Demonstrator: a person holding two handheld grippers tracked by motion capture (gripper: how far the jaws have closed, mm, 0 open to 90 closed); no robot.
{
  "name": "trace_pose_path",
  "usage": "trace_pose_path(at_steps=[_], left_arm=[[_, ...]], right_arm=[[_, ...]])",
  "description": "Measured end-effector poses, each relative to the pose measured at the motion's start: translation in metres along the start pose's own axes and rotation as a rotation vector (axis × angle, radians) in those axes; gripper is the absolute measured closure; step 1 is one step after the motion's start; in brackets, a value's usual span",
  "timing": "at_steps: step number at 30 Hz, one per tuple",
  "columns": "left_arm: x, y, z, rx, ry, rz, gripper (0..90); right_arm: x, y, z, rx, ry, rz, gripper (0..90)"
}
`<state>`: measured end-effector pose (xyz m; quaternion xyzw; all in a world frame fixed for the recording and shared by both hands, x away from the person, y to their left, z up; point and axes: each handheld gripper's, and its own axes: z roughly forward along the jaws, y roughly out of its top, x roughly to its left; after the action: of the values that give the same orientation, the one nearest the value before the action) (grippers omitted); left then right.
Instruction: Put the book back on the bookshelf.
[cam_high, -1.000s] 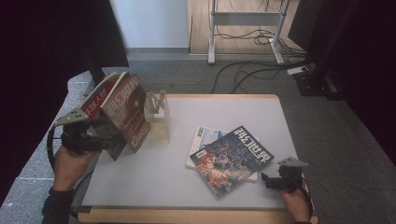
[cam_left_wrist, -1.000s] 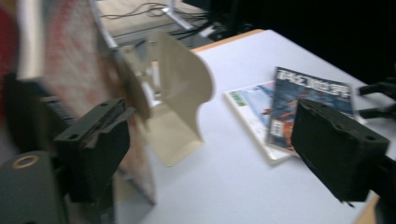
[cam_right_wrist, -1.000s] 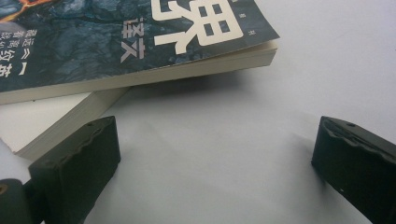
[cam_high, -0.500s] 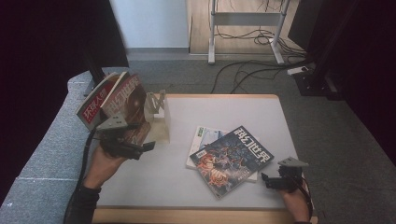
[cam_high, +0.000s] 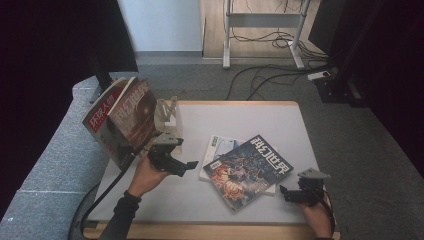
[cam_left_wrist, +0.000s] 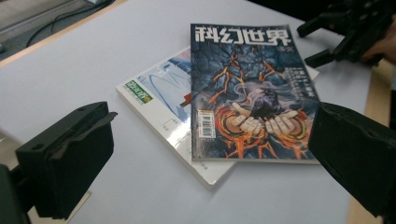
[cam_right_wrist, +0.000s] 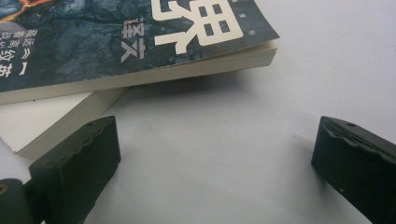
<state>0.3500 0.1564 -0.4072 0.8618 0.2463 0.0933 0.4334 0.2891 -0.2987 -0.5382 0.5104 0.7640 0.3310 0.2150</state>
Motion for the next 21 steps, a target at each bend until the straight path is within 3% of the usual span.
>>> trace_pose_path(at_steps=[5,14,21], left_arm=[[0.001,-0.007,0.027,0.031,-0.016,0.006,1.9],[0.005,-0.021,0.066,0.096,-0.005,0.018,5.8],[0.003,-0.029,0.09,0.161,-0.027,0.06,6.7]], right_arm=[[0.0,0.0,0.0,-0.002,0.0,-0.002,0.8],[0.002,0.0,-0.002,-0.007,0.016,-0.004,2.5],[0.009,0.005,-0.012,-0.031,0.048,-0.01,3.1]])
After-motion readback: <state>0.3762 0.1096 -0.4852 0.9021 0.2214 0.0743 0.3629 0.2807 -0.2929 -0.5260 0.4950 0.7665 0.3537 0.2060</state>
